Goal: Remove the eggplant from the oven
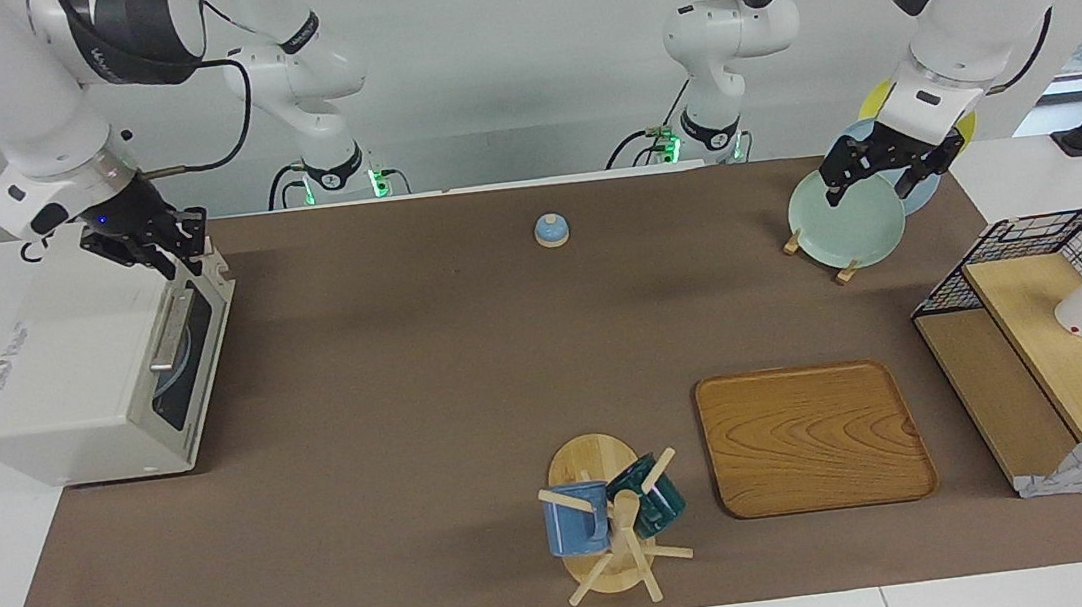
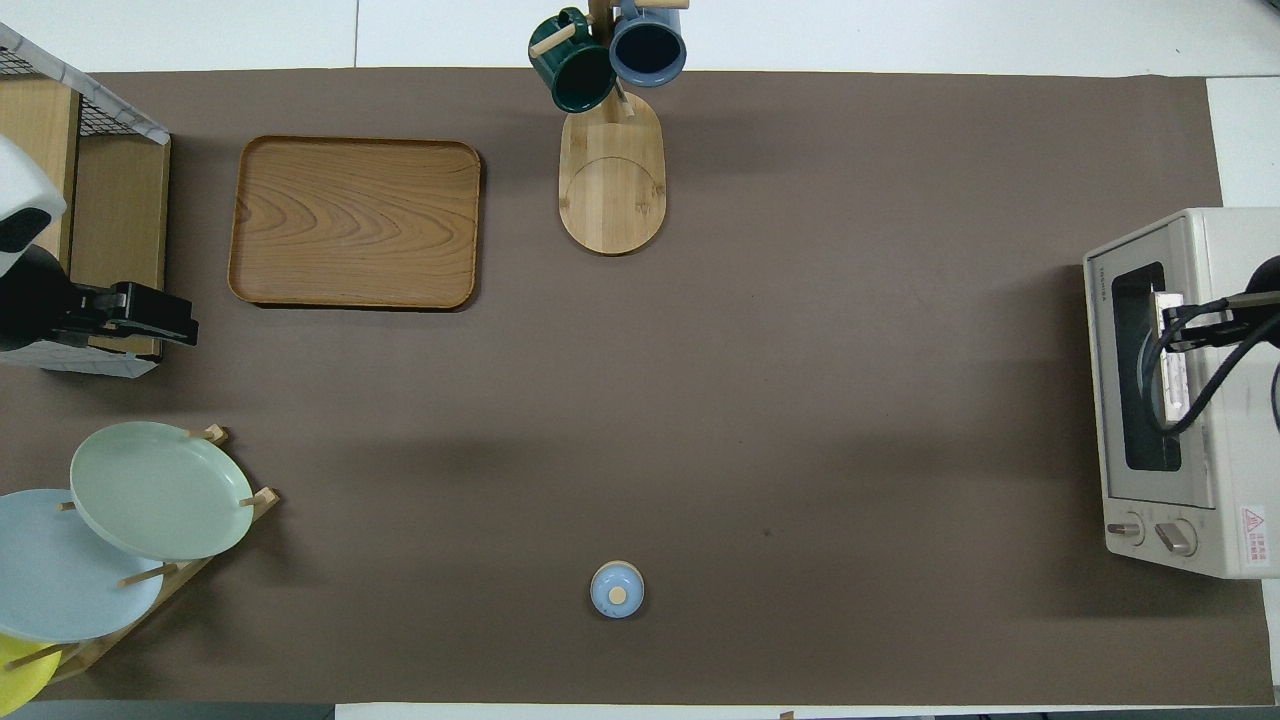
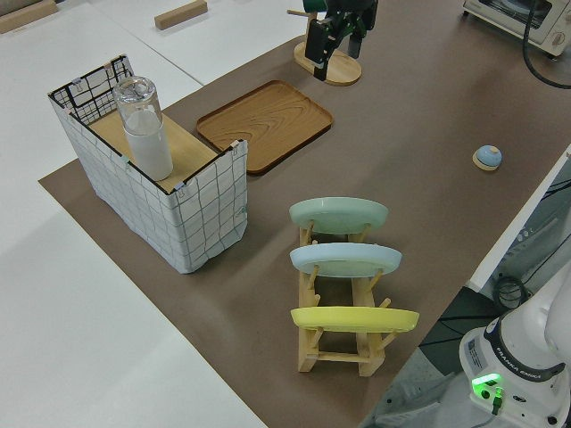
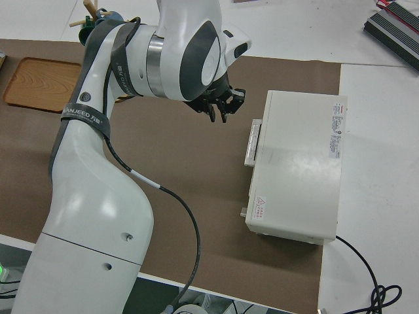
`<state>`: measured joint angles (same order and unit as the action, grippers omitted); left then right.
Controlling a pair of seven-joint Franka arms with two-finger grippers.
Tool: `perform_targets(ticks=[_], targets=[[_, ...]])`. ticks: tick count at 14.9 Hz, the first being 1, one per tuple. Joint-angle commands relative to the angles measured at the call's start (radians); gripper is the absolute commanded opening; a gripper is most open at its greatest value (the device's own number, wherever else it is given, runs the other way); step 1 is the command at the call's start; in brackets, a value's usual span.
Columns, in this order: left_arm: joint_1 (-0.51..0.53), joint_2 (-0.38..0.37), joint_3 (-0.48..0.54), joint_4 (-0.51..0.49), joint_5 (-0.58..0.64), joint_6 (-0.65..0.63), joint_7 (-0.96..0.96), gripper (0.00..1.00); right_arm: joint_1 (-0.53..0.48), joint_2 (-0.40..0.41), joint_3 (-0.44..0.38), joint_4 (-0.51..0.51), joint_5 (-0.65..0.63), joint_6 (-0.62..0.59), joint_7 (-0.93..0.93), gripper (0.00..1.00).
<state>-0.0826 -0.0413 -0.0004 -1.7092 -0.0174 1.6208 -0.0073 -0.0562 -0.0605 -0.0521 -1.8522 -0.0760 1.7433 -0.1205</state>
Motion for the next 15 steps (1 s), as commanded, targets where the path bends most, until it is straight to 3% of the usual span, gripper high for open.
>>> perform_targets(ticks=[1,6,15], targets=[[0.01,-0.005,-0.007,-0.001,0.017,0.001,-0.008,1.0,-0.014,-0.029,0.006,-0.088,-0.057,0.053,0.067,0.0],[0.01,-0.005,-0.007,-0.001,0.017,0.001,-0.008,1.0,-0.027,-0.015,0.008,-0.151,-0.186,0.133,0.073,0.0],[0.01,-0.005,-0.007,-0.001,0.017,0.001,-0.008,1.0,-0.034,-0.004,0.009,-0.229,-0.186,0.225,0.067,0.0]])
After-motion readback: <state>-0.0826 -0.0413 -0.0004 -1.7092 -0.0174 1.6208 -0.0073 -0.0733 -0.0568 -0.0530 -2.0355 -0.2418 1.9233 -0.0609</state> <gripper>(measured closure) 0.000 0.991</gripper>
